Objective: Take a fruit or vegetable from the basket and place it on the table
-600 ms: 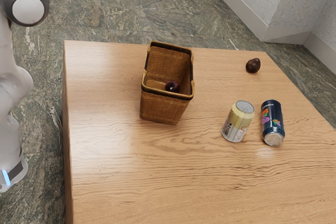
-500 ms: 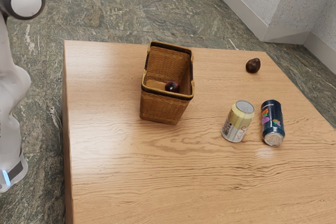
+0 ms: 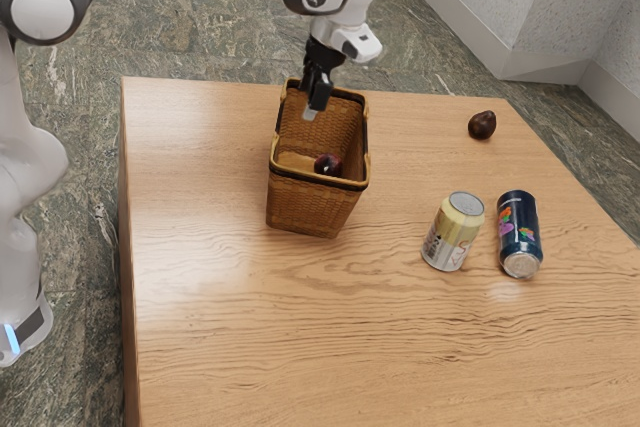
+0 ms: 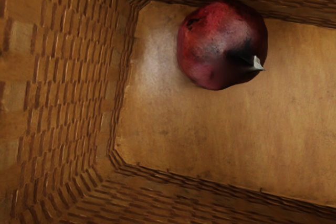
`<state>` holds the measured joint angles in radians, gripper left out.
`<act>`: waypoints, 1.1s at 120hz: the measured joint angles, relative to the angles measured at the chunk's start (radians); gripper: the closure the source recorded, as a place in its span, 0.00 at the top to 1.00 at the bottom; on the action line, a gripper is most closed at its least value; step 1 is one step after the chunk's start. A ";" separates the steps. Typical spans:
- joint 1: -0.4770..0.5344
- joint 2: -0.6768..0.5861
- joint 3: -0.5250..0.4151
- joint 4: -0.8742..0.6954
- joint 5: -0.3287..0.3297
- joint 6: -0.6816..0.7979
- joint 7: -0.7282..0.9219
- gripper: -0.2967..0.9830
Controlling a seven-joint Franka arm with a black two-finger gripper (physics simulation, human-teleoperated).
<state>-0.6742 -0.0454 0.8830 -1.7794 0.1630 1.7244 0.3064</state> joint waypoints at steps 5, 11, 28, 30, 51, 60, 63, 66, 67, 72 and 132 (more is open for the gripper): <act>0.006 -0.001 0.000 -0.015 -0.007 0.045 -0.007 0.75; 0.003 -0.001 0.000 -0.041 -0.015 0.104 -0.014 0.75; -0.027 0.012 -0.001 -0.089 -0.047 0.235 -0.033 0.75; -0.033 0.014 -0.001 -0.091 -0.050 0.246 -0.035 0.75; -0.079 0.043 -0.001 -0.126 -0.068 0.312 -0.052 0.75; -0.098 0.056 -0.001 -0.133 -0.070 0.320 -0.057 0.75; -0.105 0.058 -0.001 -0.134 -0.071 0.314 -0.059 0.75; -0.112 0.059 -0.001 -0.135 -0.071 0.306 -0.061 0.75; -0.114 0.059 0.000 -0.135 -0.072 0.303 -0.061 0.75; -0.125 0.060 0.000 -0.136 -0.072 0.290 -0.064 0.75; -0.090 0.067 0.031 -0.145 -0.064 0.299 -0.084 0.75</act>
<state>-0.7647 0.0220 0.9136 -1.9249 0.0992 2.0232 0.2226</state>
